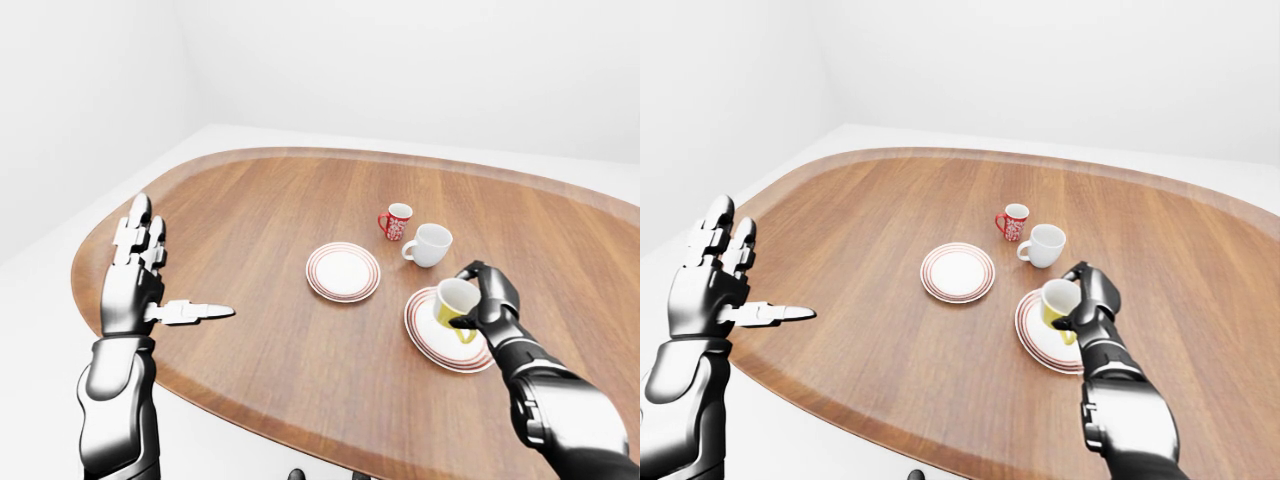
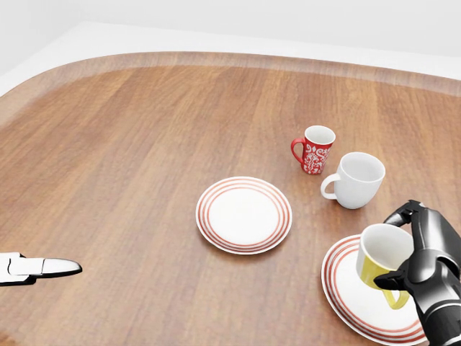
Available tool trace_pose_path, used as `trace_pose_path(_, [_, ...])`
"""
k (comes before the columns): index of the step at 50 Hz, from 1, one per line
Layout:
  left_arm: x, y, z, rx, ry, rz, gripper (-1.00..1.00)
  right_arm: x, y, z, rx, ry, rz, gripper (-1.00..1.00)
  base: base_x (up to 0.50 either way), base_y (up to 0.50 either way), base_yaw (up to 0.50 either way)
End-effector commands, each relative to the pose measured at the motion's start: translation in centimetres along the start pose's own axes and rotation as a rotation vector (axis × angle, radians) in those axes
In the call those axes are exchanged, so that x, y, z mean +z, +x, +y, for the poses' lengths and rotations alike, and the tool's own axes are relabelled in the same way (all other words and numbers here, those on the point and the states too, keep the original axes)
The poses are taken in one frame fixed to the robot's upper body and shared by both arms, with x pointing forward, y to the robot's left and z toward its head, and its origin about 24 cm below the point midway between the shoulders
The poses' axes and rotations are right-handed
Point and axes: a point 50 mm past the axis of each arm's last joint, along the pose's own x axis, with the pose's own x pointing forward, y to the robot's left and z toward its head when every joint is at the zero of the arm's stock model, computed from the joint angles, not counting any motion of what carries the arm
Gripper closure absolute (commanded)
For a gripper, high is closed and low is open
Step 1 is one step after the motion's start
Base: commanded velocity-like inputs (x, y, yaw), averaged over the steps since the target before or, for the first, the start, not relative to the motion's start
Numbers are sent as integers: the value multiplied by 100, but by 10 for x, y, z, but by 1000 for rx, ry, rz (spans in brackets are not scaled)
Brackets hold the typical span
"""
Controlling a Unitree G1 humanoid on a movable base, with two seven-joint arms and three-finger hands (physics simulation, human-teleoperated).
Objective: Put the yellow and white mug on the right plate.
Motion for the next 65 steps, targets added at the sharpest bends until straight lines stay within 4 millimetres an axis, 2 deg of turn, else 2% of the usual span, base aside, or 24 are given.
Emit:
trace_pose_path(1, [0,0,0,0,2,3,-100,-2,1,-5,-39,-7,2,100,0,0,0])
trace_pose_path(11, [0,0,0,0,3,-2,-100,-3,1,-6,-40,-7,6,100,0,0,0])
trace_pose_path(12, [0,0,0,1,3,-2,-100,-3,1,-5,-38,-7,7,-36,0,0,0])
trace_pose_path(13, [0,0,0,1,2,-1,-100,-3,1,-5,-35,-3,7,-100,0,0,0])
trace_pose_path(51, [-3,0,-1,0,4,15,-100,2,5,-13,-36,14,-1,-100,0,0,0])
trace_pose_path(65, [-6,0,-2,-4,2,27,-100,16,11,-23,-2,102,-21,-100,0,0,0])
